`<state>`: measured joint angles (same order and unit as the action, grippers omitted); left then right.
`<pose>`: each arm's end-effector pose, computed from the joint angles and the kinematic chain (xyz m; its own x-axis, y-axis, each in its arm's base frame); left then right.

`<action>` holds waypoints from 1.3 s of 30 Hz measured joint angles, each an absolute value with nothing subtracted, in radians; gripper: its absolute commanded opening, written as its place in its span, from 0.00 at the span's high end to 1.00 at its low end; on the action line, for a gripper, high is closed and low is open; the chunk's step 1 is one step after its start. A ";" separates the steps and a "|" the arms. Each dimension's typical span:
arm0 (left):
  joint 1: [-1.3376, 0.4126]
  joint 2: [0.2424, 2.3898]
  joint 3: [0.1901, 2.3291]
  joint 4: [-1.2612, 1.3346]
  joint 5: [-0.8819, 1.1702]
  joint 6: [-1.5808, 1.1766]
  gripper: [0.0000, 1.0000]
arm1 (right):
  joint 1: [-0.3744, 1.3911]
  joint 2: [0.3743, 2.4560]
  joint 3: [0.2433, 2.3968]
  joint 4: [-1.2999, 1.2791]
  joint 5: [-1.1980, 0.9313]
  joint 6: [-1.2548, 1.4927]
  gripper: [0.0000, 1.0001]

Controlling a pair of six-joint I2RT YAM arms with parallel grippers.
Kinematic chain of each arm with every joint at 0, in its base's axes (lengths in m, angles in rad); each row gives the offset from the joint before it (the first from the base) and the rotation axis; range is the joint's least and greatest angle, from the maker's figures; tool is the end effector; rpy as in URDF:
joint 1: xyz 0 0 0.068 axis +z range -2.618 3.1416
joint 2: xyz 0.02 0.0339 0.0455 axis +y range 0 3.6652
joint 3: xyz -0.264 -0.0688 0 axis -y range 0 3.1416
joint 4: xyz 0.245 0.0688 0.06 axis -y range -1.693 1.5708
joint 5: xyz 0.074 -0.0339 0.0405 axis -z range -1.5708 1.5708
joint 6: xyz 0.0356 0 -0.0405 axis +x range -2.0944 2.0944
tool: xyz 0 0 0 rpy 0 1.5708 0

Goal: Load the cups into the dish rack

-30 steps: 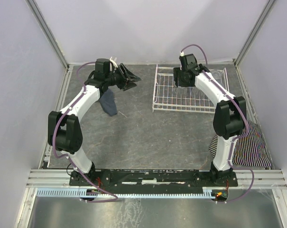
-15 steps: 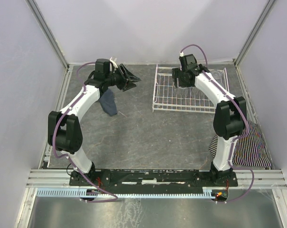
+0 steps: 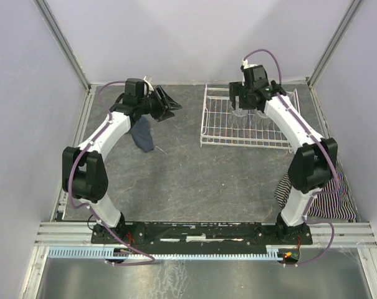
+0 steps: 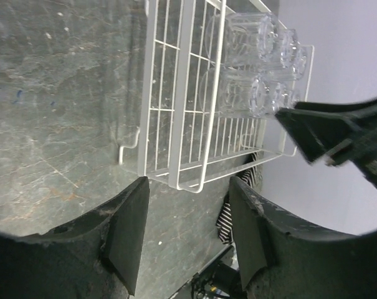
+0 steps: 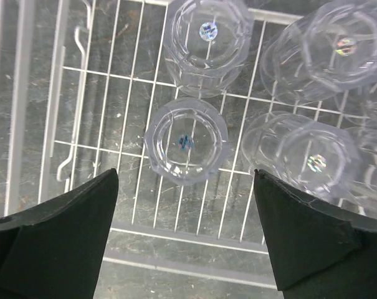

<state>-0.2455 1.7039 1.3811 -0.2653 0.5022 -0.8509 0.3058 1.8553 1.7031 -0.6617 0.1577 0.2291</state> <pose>0.3780 -0.1124 0.2960 -0.8071 -0.4772 -0.3478 -0.0080 0.5978 -0.8016 0.4025 0.1212 0.3097 -0.7193 0.0081 -0.6947 -0.0320 0.9985 0.0448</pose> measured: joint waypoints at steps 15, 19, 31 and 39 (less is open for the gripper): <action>-0.144 1.535 1.328 -0.359 0.273 -0.748 0.01 | 0.248 1.393 1.528 -0.707 0.225 0.226 0.00; -0.117 1.505 1.283 -0.411 0.206 -0.737 0.01 | 0.200 1.326 1.440 -0.760 0.265 0.227 0.25; -0.081 1.499 1.243 -0.492 0.181 -0.713 0.01 | 0.073 1.207 1.209 -0.909 0.266 0.284 1.00; -0.081 1.499 1.242 -0.492 0.192 -0.704 0.01 | 0.037 1.377 1.200 -0.894 0.181 0.291 1.00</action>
